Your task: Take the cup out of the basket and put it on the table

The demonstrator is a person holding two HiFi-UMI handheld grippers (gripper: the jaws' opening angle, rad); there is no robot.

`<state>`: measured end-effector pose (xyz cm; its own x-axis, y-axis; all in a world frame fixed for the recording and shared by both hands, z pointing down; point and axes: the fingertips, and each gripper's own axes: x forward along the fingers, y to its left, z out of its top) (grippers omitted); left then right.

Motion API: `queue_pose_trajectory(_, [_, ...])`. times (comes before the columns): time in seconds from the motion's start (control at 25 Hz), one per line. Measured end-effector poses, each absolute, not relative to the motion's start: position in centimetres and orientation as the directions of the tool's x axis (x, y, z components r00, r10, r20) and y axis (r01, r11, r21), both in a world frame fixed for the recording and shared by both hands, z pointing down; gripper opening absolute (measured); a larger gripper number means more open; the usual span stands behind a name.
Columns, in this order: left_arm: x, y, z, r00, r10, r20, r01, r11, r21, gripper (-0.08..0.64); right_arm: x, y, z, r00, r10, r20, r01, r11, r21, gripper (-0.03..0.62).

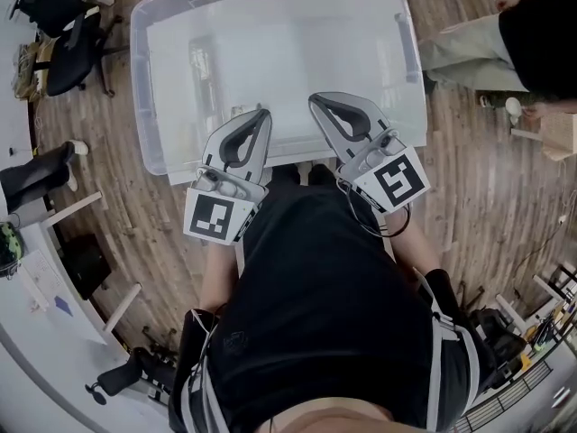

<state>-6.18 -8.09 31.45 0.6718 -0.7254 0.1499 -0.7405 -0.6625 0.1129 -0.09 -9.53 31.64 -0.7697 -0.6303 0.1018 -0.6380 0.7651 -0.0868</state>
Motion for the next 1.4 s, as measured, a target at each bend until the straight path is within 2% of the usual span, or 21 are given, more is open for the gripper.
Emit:
queue_pose_trajectory(0.32, [-10.0, -10.1, 33.0, 0.696, -0.688, 0.208, -0.716, -0.689, 0.115, 0.018, -3.0, -11.7, 32.1, -0.737, -0.668, 0.106, -0.676, 0.733, -0.073, 0.015])
queue_pose_trajectory(0.8, [-11.0, -12.0, 32.8, 0.696, -0.7, 0.159, -0.718, -0.683, 0.135, 0.018, -4.1, -12.8, 33.1, -0.752, -0.644, 0.14, -0.656, 0.752, -0.065, 0.017])
queue_pose_trajectory(1.0, [-12.1, -13.1, 32.5, 0.652, -0.739, 0.169, -0.758, -0.635, 0.146, 0.018, -4.7, -13.8, 34.1, -0.784, -0.584, 0.208, -0.605, 0.794, -0.052, 0.017])
queue_pose_trajectory(1.2, [-12.9, -13.6, 32.6, 0.633, -0.754, 0.179, -0.775, -0.617, 0.139, 0.018, -7.0, -14.5, 33.7, -0.852, -0.488, 0.191, -0.502, 0.864, -0.029, 0.017])
queue_pose_trajectory(1.4, [-13.4, -14.3, 32.9, 0.611, -0.77, 0.182, -0.791, -0.595, 0.142, 0.018, -8.4, -15.0, 35.1, -0.884, -0.389, 0.261, -0.394, 0.918, 0.034, 0.018])
